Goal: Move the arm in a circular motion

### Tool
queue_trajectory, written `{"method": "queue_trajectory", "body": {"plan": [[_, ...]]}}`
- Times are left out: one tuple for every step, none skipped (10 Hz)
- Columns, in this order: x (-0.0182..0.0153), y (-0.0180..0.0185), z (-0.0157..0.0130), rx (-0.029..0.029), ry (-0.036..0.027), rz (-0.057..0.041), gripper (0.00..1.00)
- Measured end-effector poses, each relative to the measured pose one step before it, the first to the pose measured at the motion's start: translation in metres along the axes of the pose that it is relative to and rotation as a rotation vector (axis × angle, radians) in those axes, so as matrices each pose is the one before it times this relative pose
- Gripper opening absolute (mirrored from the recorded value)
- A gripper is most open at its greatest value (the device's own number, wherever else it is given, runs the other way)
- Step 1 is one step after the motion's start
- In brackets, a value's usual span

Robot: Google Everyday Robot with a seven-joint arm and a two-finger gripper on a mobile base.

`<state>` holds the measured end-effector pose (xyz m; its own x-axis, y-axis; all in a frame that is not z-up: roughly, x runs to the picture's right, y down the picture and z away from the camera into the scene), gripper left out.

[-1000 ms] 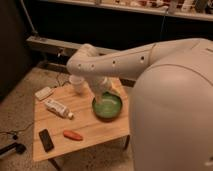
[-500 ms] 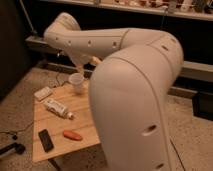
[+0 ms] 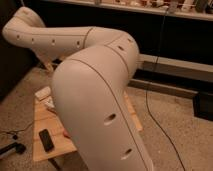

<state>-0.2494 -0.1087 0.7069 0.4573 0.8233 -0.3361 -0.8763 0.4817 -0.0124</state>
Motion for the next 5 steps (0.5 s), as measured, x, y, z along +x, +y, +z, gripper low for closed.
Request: {"method": "queue_trajectory", "body": {"plan": [[0.01600, 0.02916, -0.00583, -0.03783, 0.01077, -0.09234, 0.65], [0.01946, 0.01773, -0.00205, -0.02908, 0.02374, -0.07459, 0.65], [0.02836, 0.01629, 0.00064, -0.03126, 0.03912, -0.08685, 0.65], [0.03350, 0.01580, 0.00452, -0.02597, 0.04969, -0.08281, 0.65], [0.03487, 0.00888, 0.00797, -0.01240, 0.05782, -0.05902, 0.65]]}}
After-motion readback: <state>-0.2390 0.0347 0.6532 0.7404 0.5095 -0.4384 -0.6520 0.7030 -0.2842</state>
